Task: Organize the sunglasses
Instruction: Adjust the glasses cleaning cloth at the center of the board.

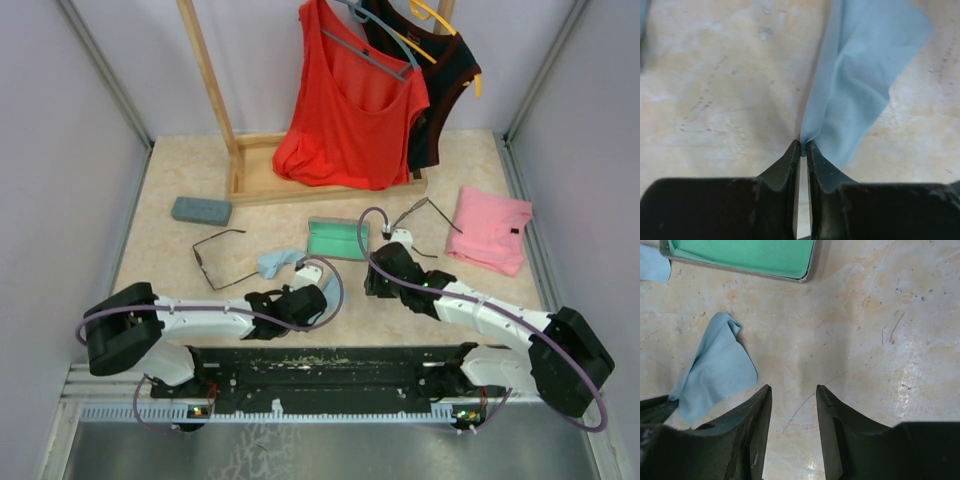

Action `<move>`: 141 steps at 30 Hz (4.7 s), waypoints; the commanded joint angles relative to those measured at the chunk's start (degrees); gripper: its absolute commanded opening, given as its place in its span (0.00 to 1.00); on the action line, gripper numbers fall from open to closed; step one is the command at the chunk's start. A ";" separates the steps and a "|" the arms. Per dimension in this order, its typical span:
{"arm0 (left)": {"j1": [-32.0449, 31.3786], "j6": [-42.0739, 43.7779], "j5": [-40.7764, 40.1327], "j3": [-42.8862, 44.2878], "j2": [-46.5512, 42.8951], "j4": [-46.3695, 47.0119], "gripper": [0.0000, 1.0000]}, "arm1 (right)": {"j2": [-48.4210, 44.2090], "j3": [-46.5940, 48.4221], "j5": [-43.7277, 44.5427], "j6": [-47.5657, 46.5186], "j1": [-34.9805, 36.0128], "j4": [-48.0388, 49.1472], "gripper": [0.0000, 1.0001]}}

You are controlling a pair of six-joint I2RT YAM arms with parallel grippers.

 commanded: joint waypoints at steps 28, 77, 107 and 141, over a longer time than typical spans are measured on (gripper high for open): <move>13.62 7.52 10.89 -4.84 -13.01 3.57 0.43 | 15.38 8.18 -14.08 -4.85 0.56 7.37 0.44; 15.63 -0.07 13.87 -9.17 -18.38 8.61 0.59 | 14.79 6.40 -2.50 2.55 10.09 -11.13 0.00; 9.05 -1.70 6.78 4.64 4.77 3.15 0.52 | -7.12 4.56 6.56 4.81 8.81 -14.86 0.35; -0.25 -9.23 0.00 9.69 15.75 -10.11 0.37 | -9.66 -1.30 4.42 3.59 7.86 -10.56 0.35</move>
